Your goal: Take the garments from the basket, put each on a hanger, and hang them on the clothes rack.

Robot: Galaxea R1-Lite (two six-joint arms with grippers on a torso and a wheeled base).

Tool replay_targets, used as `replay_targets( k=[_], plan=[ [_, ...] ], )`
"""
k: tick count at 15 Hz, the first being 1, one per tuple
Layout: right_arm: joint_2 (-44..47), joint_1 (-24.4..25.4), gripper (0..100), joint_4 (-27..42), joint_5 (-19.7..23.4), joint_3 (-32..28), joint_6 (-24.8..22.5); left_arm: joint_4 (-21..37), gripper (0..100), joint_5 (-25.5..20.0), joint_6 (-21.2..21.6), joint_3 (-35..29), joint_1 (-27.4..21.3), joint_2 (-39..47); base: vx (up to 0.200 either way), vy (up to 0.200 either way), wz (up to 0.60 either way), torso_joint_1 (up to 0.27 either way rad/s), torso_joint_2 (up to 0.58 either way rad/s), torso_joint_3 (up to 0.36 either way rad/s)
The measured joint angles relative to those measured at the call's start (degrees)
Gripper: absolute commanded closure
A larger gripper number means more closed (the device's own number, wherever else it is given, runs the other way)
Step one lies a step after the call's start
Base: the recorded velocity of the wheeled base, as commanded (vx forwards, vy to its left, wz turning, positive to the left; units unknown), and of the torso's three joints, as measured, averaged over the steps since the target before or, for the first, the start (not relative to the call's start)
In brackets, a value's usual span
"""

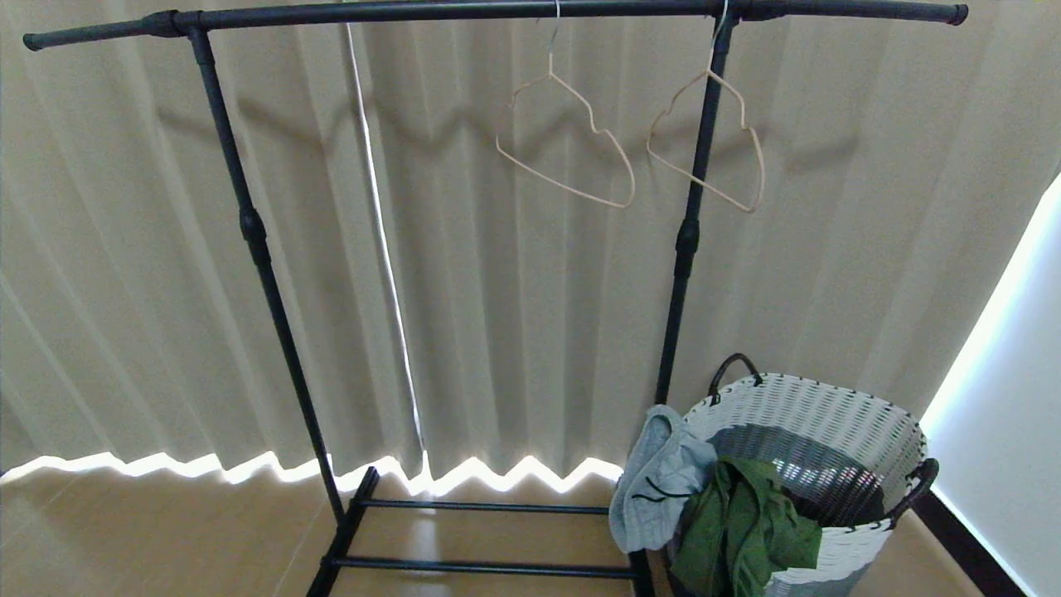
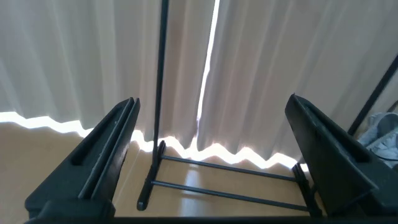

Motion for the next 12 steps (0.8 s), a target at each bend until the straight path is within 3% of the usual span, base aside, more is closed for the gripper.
replay_targets(
  k=[1,12],
  plan=[
    [0.0,0.0,0,0.0,0.0,0.0,0.0,0.0,0,0.0,0.0,0.0,-0.1,0.0,0.000,0.000,0.00,0.000,0.00,0.000],
    [0.0,0.0,0,0.0,-0.1,0.0,0.2,0.0,0,0.1,-0.1,0.0,0.0,0.0,0.200,0.000,0.00,0.000,0.00,0.003]
  ],
)
